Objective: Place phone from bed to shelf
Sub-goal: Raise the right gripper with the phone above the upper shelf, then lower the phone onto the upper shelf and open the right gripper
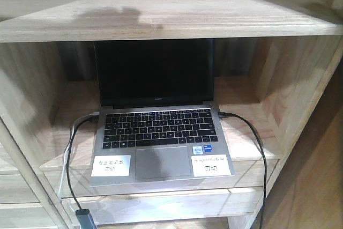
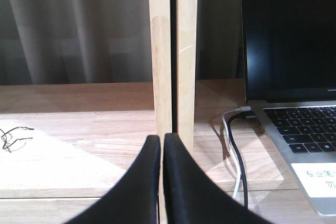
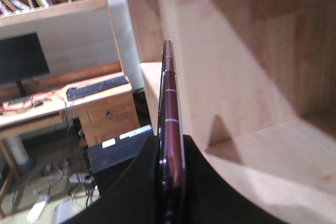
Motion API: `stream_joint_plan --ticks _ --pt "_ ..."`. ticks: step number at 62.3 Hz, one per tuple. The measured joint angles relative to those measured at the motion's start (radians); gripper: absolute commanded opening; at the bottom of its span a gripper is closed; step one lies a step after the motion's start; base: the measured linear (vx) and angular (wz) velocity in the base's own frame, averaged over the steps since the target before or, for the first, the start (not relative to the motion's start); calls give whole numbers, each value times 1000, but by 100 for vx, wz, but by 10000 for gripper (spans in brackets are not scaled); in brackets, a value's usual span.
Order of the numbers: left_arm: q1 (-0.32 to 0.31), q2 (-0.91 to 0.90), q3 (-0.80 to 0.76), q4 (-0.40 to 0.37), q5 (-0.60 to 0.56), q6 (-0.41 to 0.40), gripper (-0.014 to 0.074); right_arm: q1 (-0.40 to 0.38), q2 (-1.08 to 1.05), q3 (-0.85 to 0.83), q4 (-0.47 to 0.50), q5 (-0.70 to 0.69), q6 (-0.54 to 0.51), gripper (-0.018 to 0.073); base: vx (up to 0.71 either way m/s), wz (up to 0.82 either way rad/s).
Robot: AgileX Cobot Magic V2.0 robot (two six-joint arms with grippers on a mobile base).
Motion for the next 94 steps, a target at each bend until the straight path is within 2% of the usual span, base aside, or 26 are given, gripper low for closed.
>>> stream_joint_plan --ticks 11,22,30,45,60,78,86,94 --pt "0 0 0 0 0 0 1 18 142 -92 6 -59 0 -2 0 0" --pt "0 0 0 0 0 0 1 87 253 -145 6 -177 -21 -2 0 0" --pt "0 0 0 0 0 0 1 116 306 -153 7 -215 -45 -2 0 0" --pt "0 0 0 0 0 0 1 118 376 -154 4 -262 -83 -2 0 0" --pt "0 0 0 0 0 0 1 118 421 -154 -58 -281 -99 -2 0 0" --pt "0 0 0 0 0 0 1 118 428 -154 -79 -310 -101 3 0 0" --pt "0 0 0 0 0 0 1 119 428 -154 -92 -324 -101 27 0 0" --pt "0 0 0 0 0 0 1 119 428 -154 -101 -333 -101 104 0 0"
